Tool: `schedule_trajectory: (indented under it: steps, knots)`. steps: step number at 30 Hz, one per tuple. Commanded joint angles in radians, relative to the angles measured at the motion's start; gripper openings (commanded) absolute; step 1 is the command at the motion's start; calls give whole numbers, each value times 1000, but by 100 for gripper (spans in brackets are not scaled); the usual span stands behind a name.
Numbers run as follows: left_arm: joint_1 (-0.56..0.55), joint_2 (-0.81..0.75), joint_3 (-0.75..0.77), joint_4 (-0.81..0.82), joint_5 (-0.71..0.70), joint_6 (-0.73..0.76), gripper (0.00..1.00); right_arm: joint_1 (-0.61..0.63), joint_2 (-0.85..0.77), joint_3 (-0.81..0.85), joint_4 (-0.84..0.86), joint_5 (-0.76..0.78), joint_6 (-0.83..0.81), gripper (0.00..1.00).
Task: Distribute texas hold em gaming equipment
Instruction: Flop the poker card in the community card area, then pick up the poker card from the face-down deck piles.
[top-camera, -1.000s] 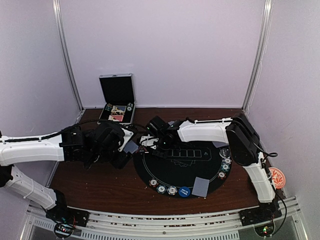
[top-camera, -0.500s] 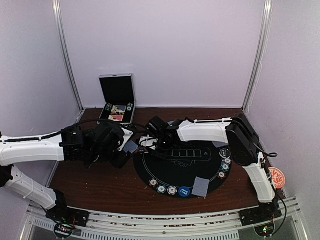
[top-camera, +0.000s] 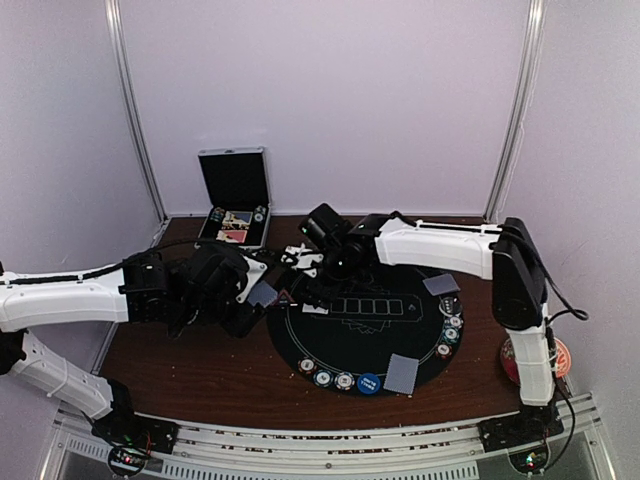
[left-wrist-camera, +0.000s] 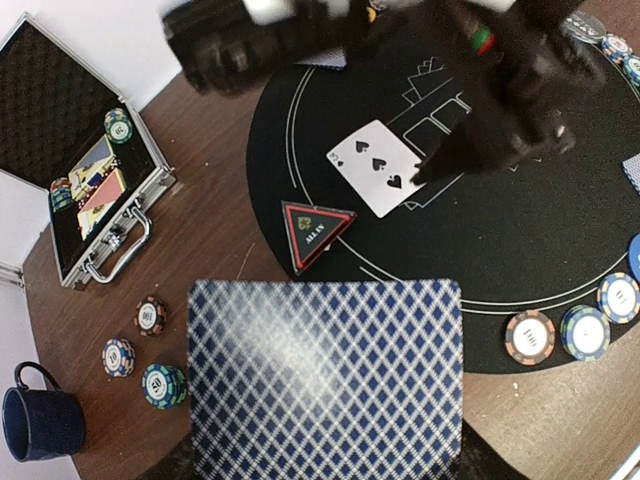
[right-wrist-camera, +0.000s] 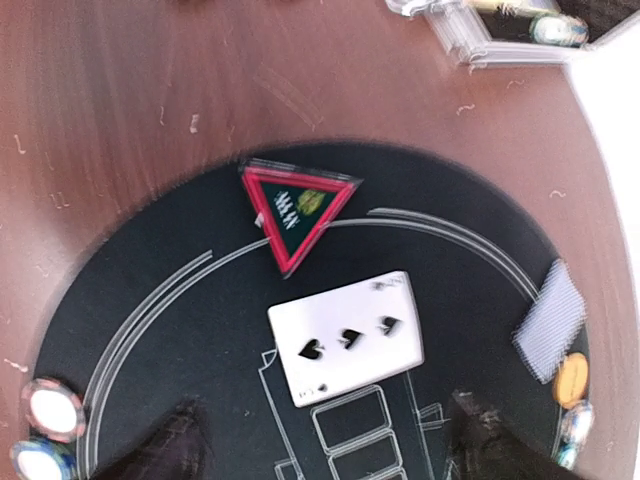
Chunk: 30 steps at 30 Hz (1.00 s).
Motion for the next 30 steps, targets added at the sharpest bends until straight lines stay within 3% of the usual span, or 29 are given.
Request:
schedule_trajectory:
  steps: [1,8,12,19,30]
  knots:
    - [7,-11,33,54,20,22,64,-39,-152,-32,2,-29,68,99]
    - [1,58,110,51,53,53,64,-170,-265,-111,52,-489,232,100]
    - [-9,128,185,47,69,84,64,-172,-350,-248,196,-659,285,100]
    - [-17,188,219,92,93,142,64,-173,-399,-357,376,-832,409,97]
    - [-19,168,161,147,181,153,64,-163,-270,-323,414,-933,504,95]
